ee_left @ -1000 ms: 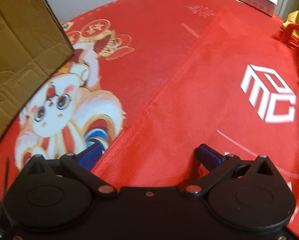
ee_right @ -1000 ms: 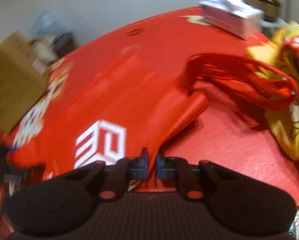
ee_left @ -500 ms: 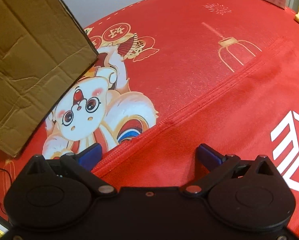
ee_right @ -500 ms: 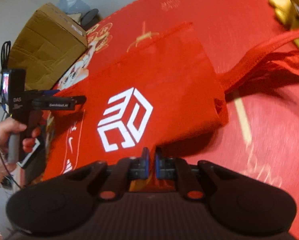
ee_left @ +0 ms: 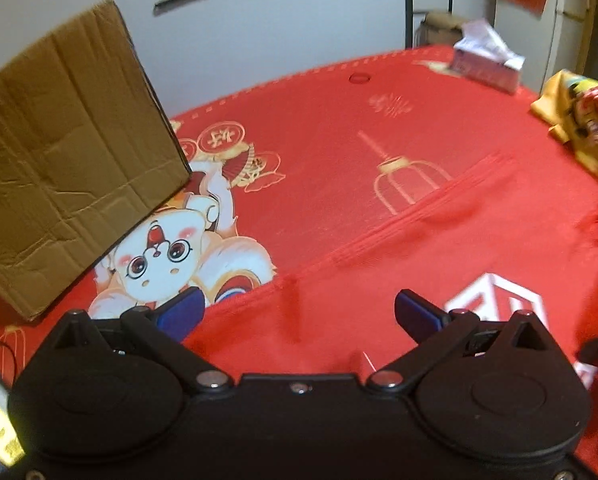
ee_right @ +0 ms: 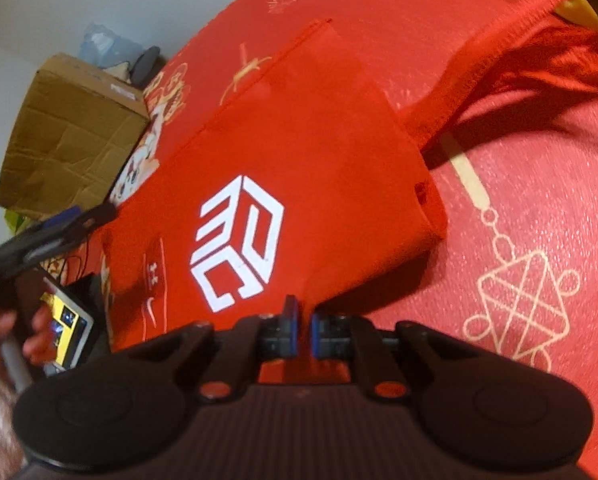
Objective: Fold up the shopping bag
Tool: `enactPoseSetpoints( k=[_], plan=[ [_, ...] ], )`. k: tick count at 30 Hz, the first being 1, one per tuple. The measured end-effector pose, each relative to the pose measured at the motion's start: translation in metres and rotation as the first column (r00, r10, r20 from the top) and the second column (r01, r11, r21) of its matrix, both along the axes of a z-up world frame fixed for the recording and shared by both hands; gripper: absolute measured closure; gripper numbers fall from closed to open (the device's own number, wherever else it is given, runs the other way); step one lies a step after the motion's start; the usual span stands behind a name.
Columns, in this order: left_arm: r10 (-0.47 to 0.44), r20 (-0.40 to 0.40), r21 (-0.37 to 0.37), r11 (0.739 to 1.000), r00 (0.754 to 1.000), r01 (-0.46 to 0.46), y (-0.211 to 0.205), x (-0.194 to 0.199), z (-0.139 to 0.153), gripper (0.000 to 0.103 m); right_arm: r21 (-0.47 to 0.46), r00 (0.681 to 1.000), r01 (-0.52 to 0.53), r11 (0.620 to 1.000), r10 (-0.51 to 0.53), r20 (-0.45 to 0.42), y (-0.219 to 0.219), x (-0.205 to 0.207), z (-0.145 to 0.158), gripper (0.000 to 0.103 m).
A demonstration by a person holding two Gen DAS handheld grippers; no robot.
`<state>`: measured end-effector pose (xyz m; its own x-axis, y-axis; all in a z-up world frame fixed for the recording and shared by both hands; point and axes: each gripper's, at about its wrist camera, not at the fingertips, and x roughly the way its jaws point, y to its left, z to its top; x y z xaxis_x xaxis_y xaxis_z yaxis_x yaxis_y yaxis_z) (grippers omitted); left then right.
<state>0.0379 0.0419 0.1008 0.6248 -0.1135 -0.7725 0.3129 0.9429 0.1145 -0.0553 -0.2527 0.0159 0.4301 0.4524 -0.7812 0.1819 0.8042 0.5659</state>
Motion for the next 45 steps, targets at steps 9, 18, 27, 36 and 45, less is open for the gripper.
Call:
enactPoseSetpoints(
  k=[9, 18, 27, 36, 45],
  plan=[
    [0.073, -0.168, -0.167, 0.981, 0.983, -0.101, 0.002, -0.052, -0.029, 0.0, 0.002, 0.999, 0.037, 0.999, -0.037, -0.003, -0.002, -0.01, -0.001, 0.096],
    [0.249, -0.255, -0.063, 0.96, 0.934, -0.273, -0.017, -0.056, -0.071, 0.0, 0.03, 0.999, 0.047, 0.998, -0.047, 0.021, -0.002, -0.016, -0.004, 0.091],
    [0.293, -0.226, -0.025, 0.952, 0.929, -0.306, -0.023, -0.058, -0.074, 0.0, -0.208, 0.973, -0.13, 0.969, 0.165, 0.16, -0.006, -0.027, 0.036, 0.037],
    [0.339, -0.187, -0.034, 0.936, 0.922, -0.351, -0.028, -0.065, -0.074, 0.0, -0.574, 0.815, -0.219, 0.789, 0.472, 0.336, -0.007, -0.05, 0.067, 0.029],
    [0.386, -0.176, -0.03, 0.917, 0.905, -0.397, -0.026, -0.071, -0.073, 0.0, -0.515, 0.818, -0.263, 0.816, 0.472, 0.33, 0.022, -0.026, 0.015, 0.03]
  ],
)
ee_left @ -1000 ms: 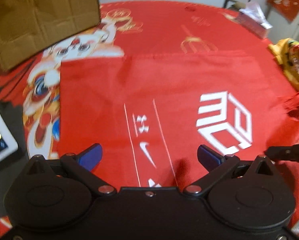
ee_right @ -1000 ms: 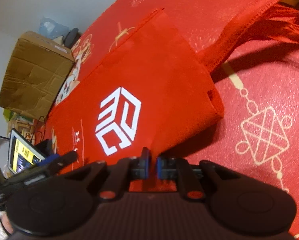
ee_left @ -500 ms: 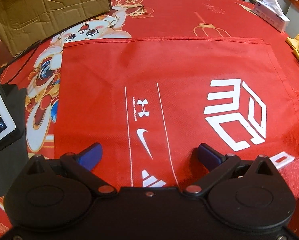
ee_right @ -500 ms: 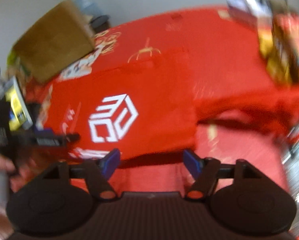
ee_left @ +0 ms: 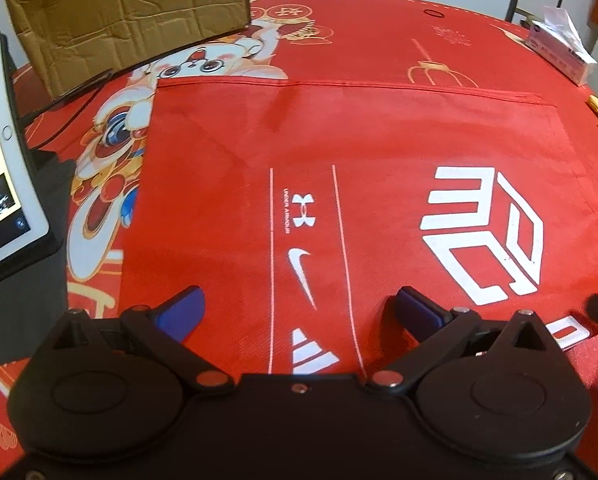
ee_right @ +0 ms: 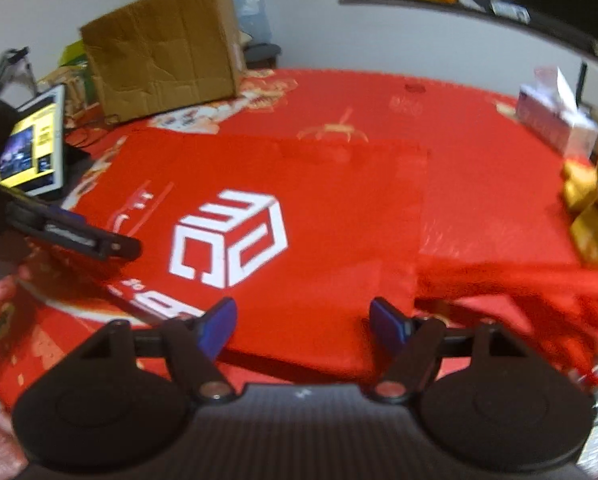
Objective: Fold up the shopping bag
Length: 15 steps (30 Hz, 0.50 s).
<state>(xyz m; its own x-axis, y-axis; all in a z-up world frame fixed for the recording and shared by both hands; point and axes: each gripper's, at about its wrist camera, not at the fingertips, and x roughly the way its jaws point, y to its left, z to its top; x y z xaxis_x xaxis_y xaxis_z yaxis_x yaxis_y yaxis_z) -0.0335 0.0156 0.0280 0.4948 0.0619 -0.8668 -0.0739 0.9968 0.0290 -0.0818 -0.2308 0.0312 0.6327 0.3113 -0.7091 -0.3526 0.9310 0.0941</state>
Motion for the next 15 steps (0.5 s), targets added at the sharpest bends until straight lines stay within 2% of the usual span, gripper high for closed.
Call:
enactPoseSetpoints(
  k=[1, 2, 7, 12, 15],
  plan=[
    [0.003, -0.001, 0.002, 1.0, 1.0, -0.003, 0.0, 0.0, 0.0, 0.0, -0.002, 1.0, 0.013, 1.0, -0.013, -0.016, 0.002, 0.004, -0.006, 0.029],
    [0.006, -0.003, 0.005, 1.0, 1.0, -0.006, 0.0, -0.001, 0.001, 0.0, -0.012, 1.0, 0.016, 1.0, -0.016, 0.015, 0.006, 0.004, -0.009, 0.029],
    [0.057, 0.008, 0.01, 0.998, 0.998, -0.057, 0.001, -0.007, 0.007, 0.0, -0.062, 0.999, -0.002, 0.998, 0.004, 0.039, 0.019, 0.014, -0.015, 0.02],
    [0.01, 0.005, 0.015, 1.0, 1.0, -0.01, -0.006, -0.014, 0.005, 0.0, -0.078, 0.998, 0.027, 0.997, -0.022, 0.056, 0.027, 0.021, -0.019, 0.014],
    [0.016, 0.015, 0.005, 1.0, 1.0, -0.016, -0.006, -0.017, 0.001, 0.0, -0.09, 0.998, 0.039, 0.995, -0.034, 0.055, 0.033, 0.021, -0.021, 0.007]
  ],
)
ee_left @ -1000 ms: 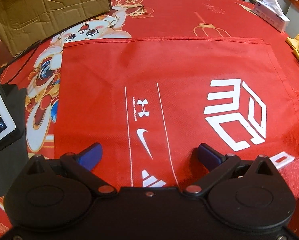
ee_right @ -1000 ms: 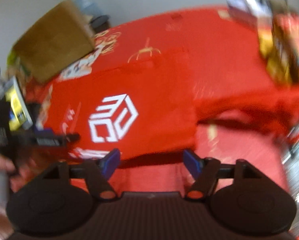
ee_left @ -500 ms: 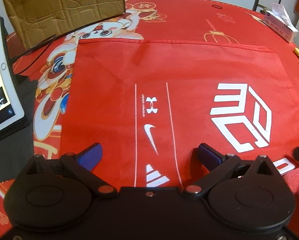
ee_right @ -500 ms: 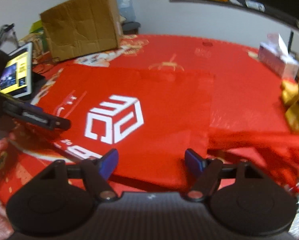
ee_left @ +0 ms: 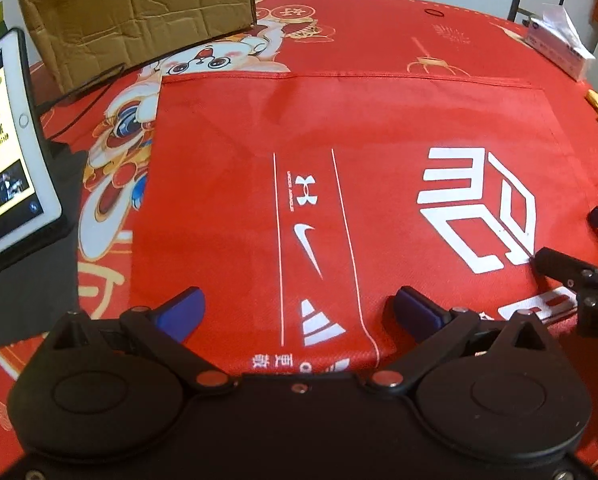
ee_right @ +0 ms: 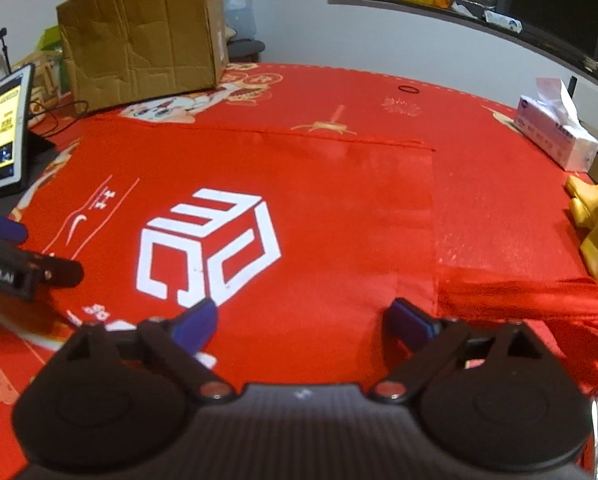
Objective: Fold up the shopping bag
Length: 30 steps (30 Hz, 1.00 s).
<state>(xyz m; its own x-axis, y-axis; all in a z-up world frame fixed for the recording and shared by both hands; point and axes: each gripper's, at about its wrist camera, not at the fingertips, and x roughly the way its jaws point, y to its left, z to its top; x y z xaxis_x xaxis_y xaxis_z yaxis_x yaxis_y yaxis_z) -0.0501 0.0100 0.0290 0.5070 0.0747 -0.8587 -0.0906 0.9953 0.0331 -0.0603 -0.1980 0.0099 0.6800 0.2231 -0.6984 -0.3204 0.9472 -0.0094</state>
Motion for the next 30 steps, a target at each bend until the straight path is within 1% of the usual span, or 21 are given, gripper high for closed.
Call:
enactPoseSetpoints(
  k=[2, 4, 9, 14, 20, 30],
  plan=[
    [0.002, 0.013, -0.004, 1.0, 1.0, -0.002, 0.001, -0.001, -0.001, 0.0, 0.0, 1.0, 0.007, 1.0, -0.007, -0.004, 0.003, 0.001, -0.001, 0.002],
    [0.0, 0.023, -0.006, 1.0, 1.0, 0.0, 0.001, -0.001, -0.002, 0.0, -0.008, 1.0, 0.011, 1.0, -0.011, -0.005, 0.003, 0.003, -0.001, 0.001],
    [-0.004, 0.05, -0.004, 1.0, 0.999, 0.004, -0.001, 0.002, -0.004, 0.0, -0.013, 1.0, 0.007, 1.0, -0.007, -0.01, 0.002, 0.012, -0.001, 0.001],
    [-0.007, 0.066, -0.002, 1.0, 0.998, 0.007, -0.002, 0.009, -0.005, 0.0, -0.012, 0.999, 0.051, 0.999, -0.051, -0.007, 0.0, 0.014, -0.002, 0.001],
    [-0.021, 0.077, 0.0, 1.0, 0.997, 0.021, -0.007, 0.022, -0.006, 0.0, -0.008, 0.998, 0.067, 0.998, -0.067, 0.002, -0.003, 0.013, -0.003, 0.001],
    [-0.04, 0.096, 0.001, 0.999, 0.995, 0.04, -0.009, 0.035, -0.008, 0.0, -0.004, 0.99, 0.14, 0.99, -0.14, -0.006, -0.005, 0.025, -0.002, 0.001]
  ],
)
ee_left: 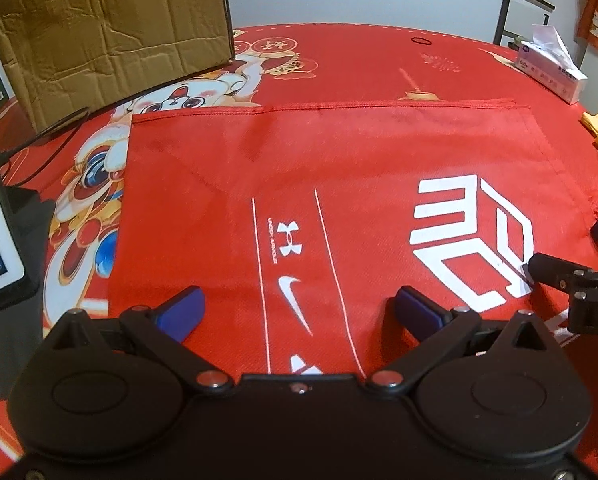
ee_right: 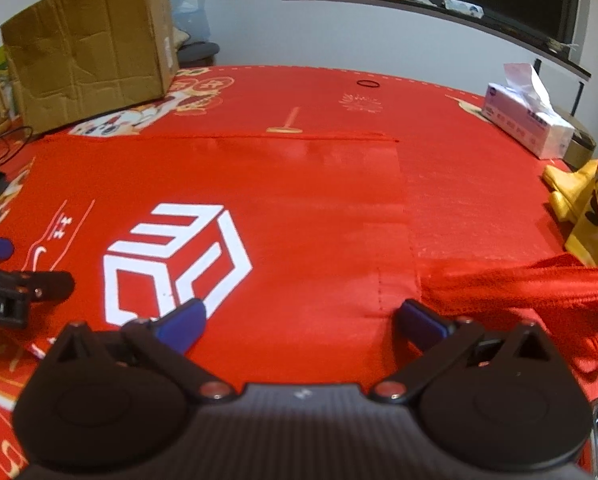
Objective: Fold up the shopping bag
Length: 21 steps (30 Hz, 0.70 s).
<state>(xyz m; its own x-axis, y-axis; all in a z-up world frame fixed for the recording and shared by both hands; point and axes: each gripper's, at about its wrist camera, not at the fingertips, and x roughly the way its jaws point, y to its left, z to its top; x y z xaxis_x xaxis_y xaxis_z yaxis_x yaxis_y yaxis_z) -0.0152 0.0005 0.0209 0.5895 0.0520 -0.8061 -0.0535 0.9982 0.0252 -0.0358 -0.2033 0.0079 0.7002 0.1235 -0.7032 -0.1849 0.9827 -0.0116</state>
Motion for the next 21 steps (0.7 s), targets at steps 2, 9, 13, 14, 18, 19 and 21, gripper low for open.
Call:
enactPoseSetpoints(
  k=[2, 9, 13, 14, 18, 19, 21],
  plan=[
    [-0.005, 0.004, 0.0, 1.0, 1.0, 0.005, 0.0, 0.002, 0.0, 0.0, 0.001, 1.0, 0.01, 1.0, -0.01, 0.001, 0.0, 0.0, 0.0, 0.001],
    [-0.026, 0.024, -0.002, 1.0, 0.999, 0.026, 0.001, 0.007, -0.002, 0.0, 0.001, 0.999, 0.048, 0.999, -0.048, -0.004, 0.002, 0.004, 0.0, 0.001],
    [-0.036, 0.032, -0.002, 0.999, 0.999, 0.037, 0.001, 0.012, -0.002, 0.0, 0.0, 0.996, 0.092, 0.996, -0.092, -0.009, 0.004, 0.006, 0.0, 0.001],
    [-0.038, 0.033, -0.002, 0.999, 0.999, 0.038, 0.001, 0.012, -0.002, 0.0, -0.001, 0.995, 0.095, 0.995, -0.095, -0.01, 0.004, 0.005, 0.0, 0.001],
    [-0.044, 0.034, -0.002, 0.999, 0.998, 0.044, 0.001, 0.012, -0.002, 0.0, -0.009, 0.995, 0.088, 0.996, -0.089, -0.037, 0.003, 0.008, 0.003, 0.001],
    [-0.045, 0.033, -0.002, 0.999, 0.998, 0.045, 0.001, 0.012, -0.002, 0.0, -0.028, 0.997, 0.064, 0.998, -0.065, -0.037, 0.003, 0.008, 0.005, 0.001],
    [-0.044, 0.028, -0.003, 0.999, 0.999, 0.044, 0.002, 0.012, -0.002, 0.0, -0.068, 1.0, 0.004, 0.998, -0.005, -0.014, 0.003, 0.003, 0.013, 0.001]
  ],
)
